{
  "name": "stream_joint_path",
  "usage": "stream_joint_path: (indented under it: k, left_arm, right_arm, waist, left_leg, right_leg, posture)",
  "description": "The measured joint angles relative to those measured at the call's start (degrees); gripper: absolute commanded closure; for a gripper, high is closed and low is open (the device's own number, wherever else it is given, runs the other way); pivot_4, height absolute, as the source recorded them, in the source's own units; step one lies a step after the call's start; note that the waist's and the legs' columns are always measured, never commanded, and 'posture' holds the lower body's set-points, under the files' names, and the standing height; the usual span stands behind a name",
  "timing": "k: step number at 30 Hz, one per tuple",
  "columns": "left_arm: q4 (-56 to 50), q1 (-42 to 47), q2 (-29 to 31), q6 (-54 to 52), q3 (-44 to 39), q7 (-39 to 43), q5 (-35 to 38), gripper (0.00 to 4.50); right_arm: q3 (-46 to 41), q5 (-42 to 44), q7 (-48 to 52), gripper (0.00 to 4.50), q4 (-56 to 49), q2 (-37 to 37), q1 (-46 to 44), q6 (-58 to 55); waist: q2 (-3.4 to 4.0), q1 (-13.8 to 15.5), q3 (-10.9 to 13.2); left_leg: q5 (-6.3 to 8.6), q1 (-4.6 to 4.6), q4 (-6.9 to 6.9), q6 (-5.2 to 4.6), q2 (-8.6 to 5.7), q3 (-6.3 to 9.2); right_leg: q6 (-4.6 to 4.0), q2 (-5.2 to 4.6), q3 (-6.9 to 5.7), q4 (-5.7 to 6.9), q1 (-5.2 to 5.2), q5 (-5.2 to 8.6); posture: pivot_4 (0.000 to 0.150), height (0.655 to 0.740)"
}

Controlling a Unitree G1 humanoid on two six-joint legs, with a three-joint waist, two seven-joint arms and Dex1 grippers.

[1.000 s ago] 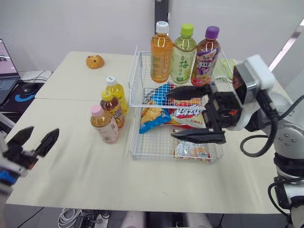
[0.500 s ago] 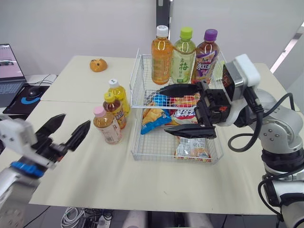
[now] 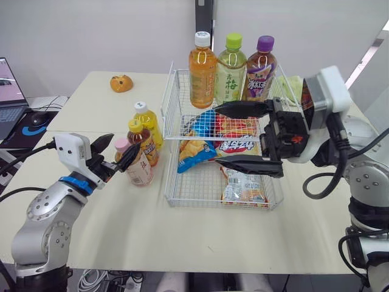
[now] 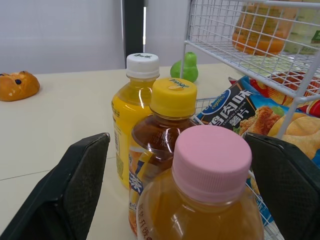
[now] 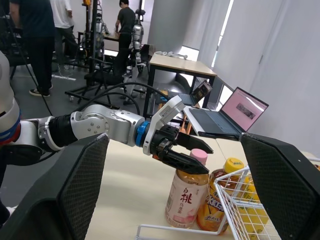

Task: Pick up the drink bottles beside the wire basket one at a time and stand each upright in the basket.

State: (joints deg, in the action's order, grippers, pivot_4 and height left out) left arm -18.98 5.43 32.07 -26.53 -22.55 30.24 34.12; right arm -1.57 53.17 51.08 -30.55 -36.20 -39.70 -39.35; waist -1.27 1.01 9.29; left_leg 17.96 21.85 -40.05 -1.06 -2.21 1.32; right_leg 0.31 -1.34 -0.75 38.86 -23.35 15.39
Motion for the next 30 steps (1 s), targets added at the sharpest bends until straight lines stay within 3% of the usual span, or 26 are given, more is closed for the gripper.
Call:
stream_joint_path:
  k: [4, 7, 15, 24, 30]
  left_arm:
    - [1.8, 2.3, -0.1, 1.0, 1.7, 0.6, -0.7, 0.05]
    - [1.8, 2.6, -0.3, 1.0, 2.1, 0.8, -0.7, 0.62]
    - [1.1, 1.5, 0.3, 0.7, 1.9, 1.8, -0.5, 3.1]
    - [-0.9, -1.1, 0.5, 0.7, 0.1, 2.0, 0.9, 3.12]
    - [2.0, 2.3, 10.1, -6.5, -3.3, 7.7, 8.1, 3.12]
  right_arm:
    - [-0.7, 0.7, -1.4, 0.0, -1.3, -0.7, 0.8, -0.6]
    - [-1.2, 1.6, -2.2, 0.0, -2.2, -1.0, 0.9, -1.0]
    - [-1.7, 2.3, -3.6, 0.0, -3.5, -1.5, 2.5, -1.1]
    - [-1.8, 2.6, -4.0, 0.0, -4.3, -1.6, 2.8, -1.1]
    - [-1.7, 1.9, -4.0, 0.0, -3.8, -1.5, 3.0, -0.8]
  waist:
    - [0.0, 0.1, 0.0]
    - [0.0, 0.1, 0.0]
    - [0.0, 0.1, 0.0]
    - [0.0, -0.2, 0.0]
    - [-0.14, -0.2, 0.1]
  left_leg:
    - [0.0, 0.02, 0.0, 0.0, 0.0, 0.0]
    - [0.0, 0.01, 0.04, 0.0, 0.0, 0.0]
    - [0.0, 0.02, 0.06, 0.0, 0.0, 0.0]
    - [0.0, 0.02, 0.11, 0.0, 0.01, 0.0]
    - [0.0, 0.14, 0.1, 0.0, 0.02, 0.03]
  right_leg:
    - [0.0, -0.01, 0.01, -0.02, 0.0, 0.0]
    - [0.0, -0.01, 0.0, -0.04, -0.01, 0.0]
    - [0.0, -0.01, 0.01, -0.07, -0.01, 0.01]
    - [0.0, -0.01, 0.0, -0.12, -0.01, 0.01]
    - [0.0, 0.0, -0.04, -0.11, -0.14, 0.01]
  posture:
    - [0.15, 0.74]
    - [0.15, 0.74]
    - [0.15, 0.74]
    - [0.15, 0.74]
    - [0.15, 0.74]
